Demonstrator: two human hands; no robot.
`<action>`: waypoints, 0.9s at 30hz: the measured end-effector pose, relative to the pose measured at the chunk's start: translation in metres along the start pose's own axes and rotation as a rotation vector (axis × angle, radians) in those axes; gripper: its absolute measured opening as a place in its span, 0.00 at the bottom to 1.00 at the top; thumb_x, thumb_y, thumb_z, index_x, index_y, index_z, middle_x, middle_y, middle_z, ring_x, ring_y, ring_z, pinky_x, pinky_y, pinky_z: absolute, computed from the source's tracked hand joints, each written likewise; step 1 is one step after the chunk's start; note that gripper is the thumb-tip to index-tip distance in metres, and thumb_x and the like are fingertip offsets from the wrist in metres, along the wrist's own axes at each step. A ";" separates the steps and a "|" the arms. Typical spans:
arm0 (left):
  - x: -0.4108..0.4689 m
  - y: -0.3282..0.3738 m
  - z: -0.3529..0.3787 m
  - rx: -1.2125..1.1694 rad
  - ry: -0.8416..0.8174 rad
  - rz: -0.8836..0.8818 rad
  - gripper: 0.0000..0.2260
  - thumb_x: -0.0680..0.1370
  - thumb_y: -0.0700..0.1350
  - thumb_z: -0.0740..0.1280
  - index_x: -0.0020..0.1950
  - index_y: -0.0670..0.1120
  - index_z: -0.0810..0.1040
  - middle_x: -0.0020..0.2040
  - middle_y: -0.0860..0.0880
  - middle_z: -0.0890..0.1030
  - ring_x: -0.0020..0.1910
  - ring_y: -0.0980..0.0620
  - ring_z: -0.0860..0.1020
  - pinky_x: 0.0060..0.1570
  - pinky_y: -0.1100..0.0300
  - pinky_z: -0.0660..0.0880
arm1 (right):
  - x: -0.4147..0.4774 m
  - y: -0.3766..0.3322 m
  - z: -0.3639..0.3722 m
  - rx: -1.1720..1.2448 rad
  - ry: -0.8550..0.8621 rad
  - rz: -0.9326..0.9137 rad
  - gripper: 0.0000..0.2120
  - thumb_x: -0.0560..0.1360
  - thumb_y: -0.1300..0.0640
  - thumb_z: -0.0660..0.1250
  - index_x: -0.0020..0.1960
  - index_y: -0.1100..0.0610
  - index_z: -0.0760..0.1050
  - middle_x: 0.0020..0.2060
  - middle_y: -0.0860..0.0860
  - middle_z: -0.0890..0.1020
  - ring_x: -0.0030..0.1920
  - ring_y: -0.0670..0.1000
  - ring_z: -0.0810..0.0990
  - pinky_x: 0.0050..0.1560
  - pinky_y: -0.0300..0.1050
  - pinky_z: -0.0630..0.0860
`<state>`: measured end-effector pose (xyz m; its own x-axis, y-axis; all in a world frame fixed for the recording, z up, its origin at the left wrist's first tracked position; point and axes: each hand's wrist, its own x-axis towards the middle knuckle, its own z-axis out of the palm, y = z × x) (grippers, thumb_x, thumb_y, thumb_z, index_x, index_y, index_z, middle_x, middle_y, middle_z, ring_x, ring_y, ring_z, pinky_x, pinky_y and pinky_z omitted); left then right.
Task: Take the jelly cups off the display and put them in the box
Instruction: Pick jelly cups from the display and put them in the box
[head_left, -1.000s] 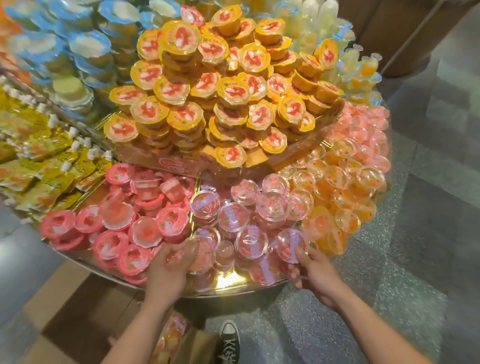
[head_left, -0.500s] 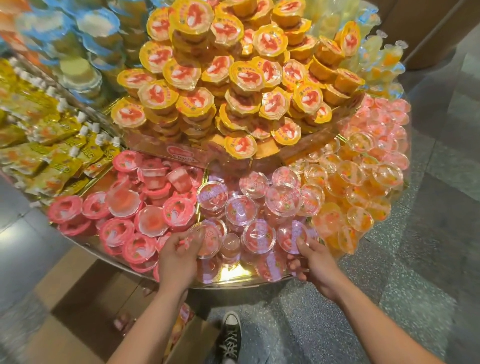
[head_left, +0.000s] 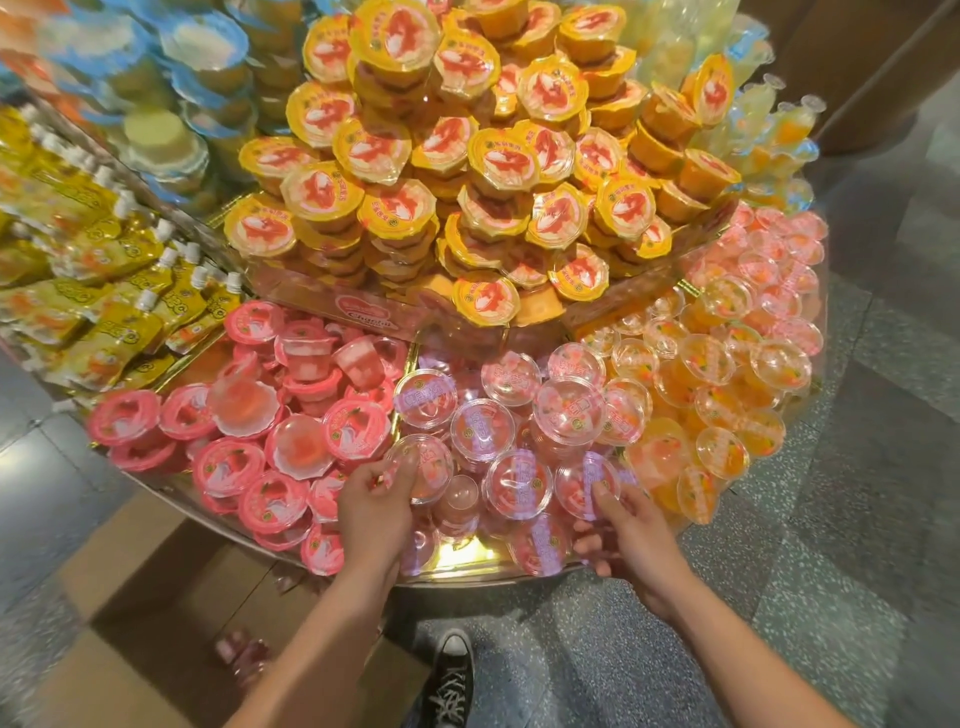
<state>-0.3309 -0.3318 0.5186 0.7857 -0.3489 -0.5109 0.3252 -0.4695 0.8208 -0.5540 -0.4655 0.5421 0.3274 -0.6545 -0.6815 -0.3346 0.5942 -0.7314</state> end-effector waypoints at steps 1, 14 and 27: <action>0.002 -0.002 0.001 0.011 0.010 -0.006 0.13 0.77 0.57 0.70 0.52 0.48 0.77 0.48 0.54 0.79 0.45 0.58 0.75 0.40 0.59 0.69 | -0.001 0.000 0.000 0.000 0.002 0.001 0.12 0.82 0.52 0.63 0.59 0.60 0.72 0.38 0.58 0.82 0.30 0.54 0.79 0.23 0.42 0.72; 0.015 -0.007 0.007 0.224 0.045 -0.003 0.27 0.76 0.65 0.66 0.60 0.43 0.76 0.45 0.45 0.83 0.43 0.46 0.81 0.40 0.55 0.72 | 0.000 -0.001 0.001 -0.020 0.023 0.019 0.11 0.82 0.53 0.64 0.58 0.60 0.71 0.39 0.61 0.82 0.31 0.56 0.80 0.27 0.44 0.73; -0.001 -0.002 -0.008 0.359 -0.094 0.049 0.42 0.71 0.76 0.58 0.72 0.46 0.70 0.55 0.40 0.82 0.52 0.42 0.82 0.53 0.46 0.79 | -0.009 0.000 -0.001 -0.218 0.120 -0.022 0.16 0.81 0.47 0.63 0.65 0.55 0.70 0.41 0.59 0.83 0.34 0.57 0.83 0.29 0.48 0.77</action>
<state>-0.3283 -0.3244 0.5194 0.7386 -0.4431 -0.5081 0.0701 -0.6992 0.7115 -0.5577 -0.4598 0.5486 0.2340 -0.7244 -0.6484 -0.5159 0.4727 -0.7144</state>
